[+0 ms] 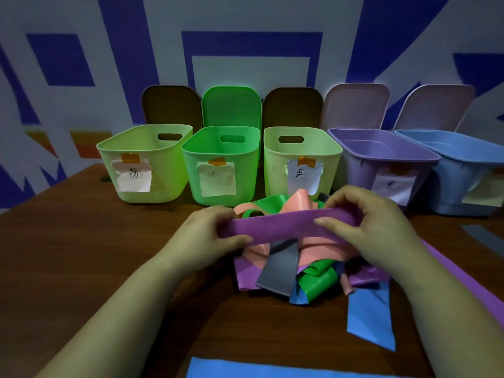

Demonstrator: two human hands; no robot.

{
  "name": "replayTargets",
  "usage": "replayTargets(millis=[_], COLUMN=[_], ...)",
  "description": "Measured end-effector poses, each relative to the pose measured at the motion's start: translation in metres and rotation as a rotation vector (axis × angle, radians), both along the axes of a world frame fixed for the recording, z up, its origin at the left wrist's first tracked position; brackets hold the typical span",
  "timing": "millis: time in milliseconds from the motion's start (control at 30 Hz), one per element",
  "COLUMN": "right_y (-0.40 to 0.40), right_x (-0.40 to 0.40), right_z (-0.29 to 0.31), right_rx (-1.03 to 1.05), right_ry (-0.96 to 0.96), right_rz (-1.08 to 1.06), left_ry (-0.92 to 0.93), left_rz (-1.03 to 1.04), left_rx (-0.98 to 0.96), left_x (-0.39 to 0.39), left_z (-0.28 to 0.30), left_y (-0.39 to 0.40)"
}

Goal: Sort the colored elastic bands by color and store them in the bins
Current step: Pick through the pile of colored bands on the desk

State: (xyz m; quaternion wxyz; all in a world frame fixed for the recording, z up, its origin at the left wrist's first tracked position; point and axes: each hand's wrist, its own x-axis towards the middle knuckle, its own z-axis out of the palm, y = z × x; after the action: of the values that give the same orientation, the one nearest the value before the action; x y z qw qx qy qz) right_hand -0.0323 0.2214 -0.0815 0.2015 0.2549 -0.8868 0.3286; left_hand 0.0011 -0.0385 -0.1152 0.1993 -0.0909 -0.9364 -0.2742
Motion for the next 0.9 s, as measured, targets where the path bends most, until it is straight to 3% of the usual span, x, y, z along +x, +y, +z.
replayTargets(millis=[67, 167, 367, 667, 900], right_y=[0.007, 0.015, 0.031, 0.041, 0.038], right_x=[-0.003, -0.008, -0.018, -0.022, -0.019], right_z=[0.002, 0.001, -0.003, 0.0, 0.005], right_rx=[-0.01, -0.012, 0.049, 0.016, 0.025], right_ry=[-0.037, -0.13, -0.297, -0.306, -0.409], right_rz=[-0.028, -0.053, -0.109, -0.149, -0.143], left_ry=[-0.066, -0.145, -0.13, -0.107, -0.032], left_rz=[0.03, -0.028, -0.026, 0.085, 0.164], left_rx=[0.053, 0.317, 0.692, 0.998, 1.123], left_x=[-0.002, 0.001, -0.004, -0.014, -0.019], left_z=[0.003, 0.01, 0.008, 0.0, -0.001], left_y=[-0.009, -0.017, -0.028, -0.038, -0.045])
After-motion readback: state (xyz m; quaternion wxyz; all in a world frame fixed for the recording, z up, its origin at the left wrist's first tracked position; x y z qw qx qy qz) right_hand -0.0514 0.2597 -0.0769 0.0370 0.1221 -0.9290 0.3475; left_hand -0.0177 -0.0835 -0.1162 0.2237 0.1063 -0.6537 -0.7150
